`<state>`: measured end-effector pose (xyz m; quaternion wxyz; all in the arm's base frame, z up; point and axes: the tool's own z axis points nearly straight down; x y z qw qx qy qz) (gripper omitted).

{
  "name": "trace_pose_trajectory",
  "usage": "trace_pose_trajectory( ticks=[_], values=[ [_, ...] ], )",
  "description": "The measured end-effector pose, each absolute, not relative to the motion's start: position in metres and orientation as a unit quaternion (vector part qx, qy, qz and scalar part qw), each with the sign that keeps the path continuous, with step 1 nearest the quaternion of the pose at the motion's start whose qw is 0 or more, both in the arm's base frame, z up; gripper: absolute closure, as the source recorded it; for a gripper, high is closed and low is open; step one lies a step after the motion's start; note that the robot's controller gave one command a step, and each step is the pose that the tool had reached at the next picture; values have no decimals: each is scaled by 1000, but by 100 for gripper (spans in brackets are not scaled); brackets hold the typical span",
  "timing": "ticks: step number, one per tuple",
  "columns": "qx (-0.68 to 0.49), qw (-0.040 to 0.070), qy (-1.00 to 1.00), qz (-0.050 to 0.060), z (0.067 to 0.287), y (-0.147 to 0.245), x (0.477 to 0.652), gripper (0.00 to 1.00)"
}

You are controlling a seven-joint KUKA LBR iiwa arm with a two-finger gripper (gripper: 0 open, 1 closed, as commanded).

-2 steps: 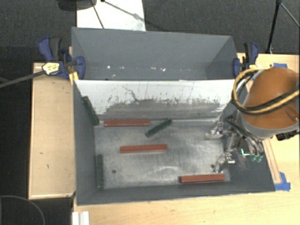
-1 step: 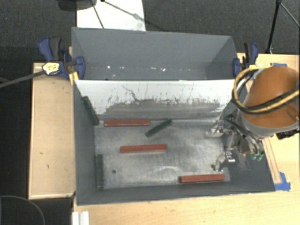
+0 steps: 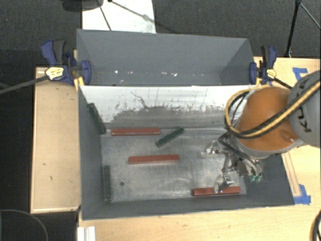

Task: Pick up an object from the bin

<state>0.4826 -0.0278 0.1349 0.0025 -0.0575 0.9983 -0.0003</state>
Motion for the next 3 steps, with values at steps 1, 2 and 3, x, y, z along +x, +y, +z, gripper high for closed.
trace_pose_trajectory(
  ticks=[1,2,3],
  values=[
    [-174,1,985,0,135,17,482,0],
    [-131,2,991,1,142,31,481,0],
    [-218,4,976,0,93,56,556,0]
  ],
)
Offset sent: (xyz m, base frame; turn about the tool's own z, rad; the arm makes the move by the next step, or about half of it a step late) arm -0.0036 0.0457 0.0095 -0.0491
